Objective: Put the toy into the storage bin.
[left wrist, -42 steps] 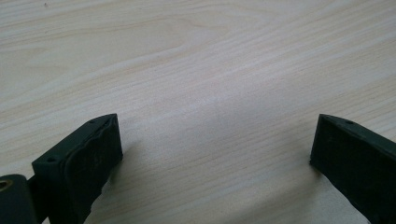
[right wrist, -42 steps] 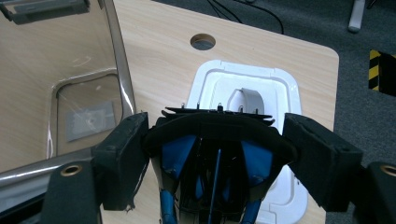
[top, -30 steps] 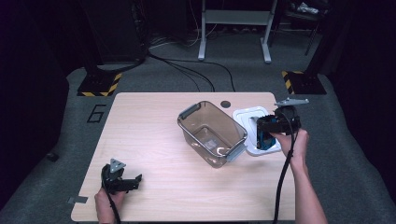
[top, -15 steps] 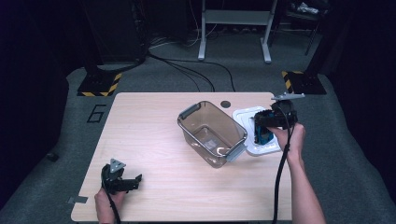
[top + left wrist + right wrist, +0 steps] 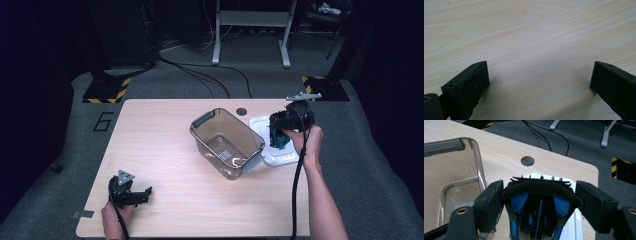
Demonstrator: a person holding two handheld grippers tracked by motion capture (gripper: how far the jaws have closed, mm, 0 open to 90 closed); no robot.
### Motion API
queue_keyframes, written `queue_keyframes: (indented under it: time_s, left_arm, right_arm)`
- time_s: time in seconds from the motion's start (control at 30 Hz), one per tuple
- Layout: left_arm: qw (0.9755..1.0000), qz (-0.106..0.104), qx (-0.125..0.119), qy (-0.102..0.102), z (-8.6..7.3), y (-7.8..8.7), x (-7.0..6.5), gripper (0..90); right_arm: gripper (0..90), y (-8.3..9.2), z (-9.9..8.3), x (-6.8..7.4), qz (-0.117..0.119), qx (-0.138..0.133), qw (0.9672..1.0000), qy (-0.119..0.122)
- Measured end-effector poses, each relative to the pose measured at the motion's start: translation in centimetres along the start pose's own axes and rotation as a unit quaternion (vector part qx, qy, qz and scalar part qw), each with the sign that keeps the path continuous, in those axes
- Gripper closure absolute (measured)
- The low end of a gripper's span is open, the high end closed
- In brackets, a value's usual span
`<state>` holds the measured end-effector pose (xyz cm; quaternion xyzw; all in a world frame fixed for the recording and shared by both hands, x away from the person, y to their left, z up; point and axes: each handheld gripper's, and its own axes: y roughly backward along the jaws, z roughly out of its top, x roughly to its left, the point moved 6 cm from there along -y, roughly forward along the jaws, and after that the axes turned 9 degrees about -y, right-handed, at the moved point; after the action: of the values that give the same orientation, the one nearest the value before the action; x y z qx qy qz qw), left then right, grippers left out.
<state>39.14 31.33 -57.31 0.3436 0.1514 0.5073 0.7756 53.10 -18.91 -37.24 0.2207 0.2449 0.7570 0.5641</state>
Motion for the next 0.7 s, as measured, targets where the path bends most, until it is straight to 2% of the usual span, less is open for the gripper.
queue_keyframes:
  time_s: [0.43, 0.7]
  left_arm:
    - [1.0, 0.0, -0.001, 0.001, 0.0, 0.0, 0.0, 2.2]
    - [1.0, 0.0, 0.0, 0.0, 0.0, 0.0, 0.0, 2.1]
  right_arm:
    - [24.2, 0.5, 1.8, 0.8, -0.005, -0.019, 0.9998, 0.008]
    - [24.2, 1.3, 3.1, 1.9, -0.006, -0.034, 0.9991, 0.026]
